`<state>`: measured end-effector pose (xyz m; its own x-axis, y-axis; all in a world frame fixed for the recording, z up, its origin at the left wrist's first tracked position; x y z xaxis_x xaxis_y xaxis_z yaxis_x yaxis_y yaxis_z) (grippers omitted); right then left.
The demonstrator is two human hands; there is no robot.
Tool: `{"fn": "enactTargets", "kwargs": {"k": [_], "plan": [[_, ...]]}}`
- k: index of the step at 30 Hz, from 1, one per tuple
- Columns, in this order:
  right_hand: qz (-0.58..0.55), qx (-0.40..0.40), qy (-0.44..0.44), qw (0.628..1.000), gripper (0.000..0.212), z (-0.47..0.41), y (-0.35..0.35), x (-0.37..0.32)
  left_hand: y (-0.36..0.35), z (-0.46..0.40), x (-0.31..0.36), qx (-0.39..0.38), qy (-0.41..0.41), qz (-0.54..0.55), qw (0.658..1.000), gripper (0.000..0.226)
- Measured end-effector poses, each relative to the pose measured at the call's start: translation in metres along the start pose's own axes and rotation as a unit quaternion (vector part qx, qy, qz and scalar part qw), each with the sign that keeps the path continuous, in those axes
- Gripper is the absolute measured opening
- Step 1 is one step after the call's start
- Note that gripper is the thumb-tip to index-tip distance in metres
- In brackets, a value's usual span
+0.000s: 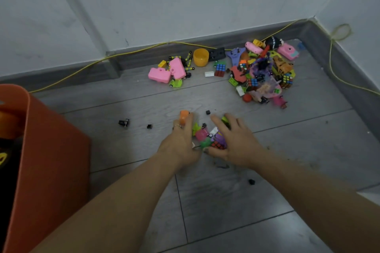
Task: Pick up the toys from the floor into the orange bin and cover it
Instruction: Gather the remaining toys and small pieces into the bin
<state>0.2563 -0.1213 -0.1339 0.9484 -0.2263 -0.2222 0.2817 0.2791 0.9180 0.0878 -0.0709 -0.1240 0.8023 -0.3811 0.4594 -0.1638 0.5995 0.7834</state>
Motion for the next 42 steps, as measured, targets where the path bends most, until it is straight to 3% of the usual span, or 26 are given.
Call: {"fn": "enactTargets", "kwargs": {"k": [3,5,9,13,17,22,28,34,38,42], "plan": [[0.029,-0.004,0.062,0.998,0.112,0.006,-0.005,-0.010,0.005,-0.007,-0.001,-0.056,-0.015,-0.054,0.997,0.114],[0.061,0.015,0.079,0.995,0.098,0.008,-0.006,-0.011,0.008,-0.011,0.000,-0.076,-0.038,-0.089,0.992,0.104],[0.100,0.073,0.098,0.987,0.063,0.010,-0.006,-0.014,0.014,-0.014,0.004,-0.079,-0.088,-0.143,0.983,0.075],[0.109,0.100,0.107,0.983,0.044,0.012,-0.009,-0.010,0.006,-0.008,0.009,-0.073,-0.111,-0.220,0.966,0.078],[0.138,0.114,0.117,0.977,0.039,0.017,-0.013,-0.001,-0.005,-0.001,0.018,-0.032,-0.125,-0.304,0.944,0.077],[0.174,0.126,0.140,0.966,0.036,0.024,-0.016,0.005,-0.015,-0.001,0.022,0.004,-0.139,-0.292,0.946,0.055],[0.164,0.156,0.148,0.963,0.028,0.029,-0.018,0.008,-0.023,-0.001,0.018,-0.004,-0.160,-0.305,0.939,0.035],[0.093,0.172,0.124,0.973,0.027,0.032,-0.012,0.013,-0.014,0.005,0.012,-0.015,-0.120,-0.263,0.957,0.029],[-0.038,0.151,0.026,0.987,0.024,0.032,-0.003,0.019,0.010,0.012,0.007,0.031,-0.098,-0.160,0.982,0.032],[-0.211,0.109,-0.081,0.968,0.021,0.033,0.013,0.016,0.044,0.024,0.012,0.079,-0.100,-0.186,0.974,0.041]]}}
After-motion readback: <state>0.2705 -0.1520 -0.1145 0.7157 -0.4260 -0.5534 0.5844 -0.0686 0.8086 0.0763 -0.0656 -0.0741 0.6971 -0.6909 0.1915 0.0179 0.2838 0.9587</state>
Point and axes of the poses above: each hand's wrist, its own z-axis away from the middle knuckle, its own y-axis out of the back of the hand, x = y × z, the point moved 4 cm from there along -z, towards the middle knuckle, and after that the axes turned 9 degrees about -y, right-handed, at the moved point
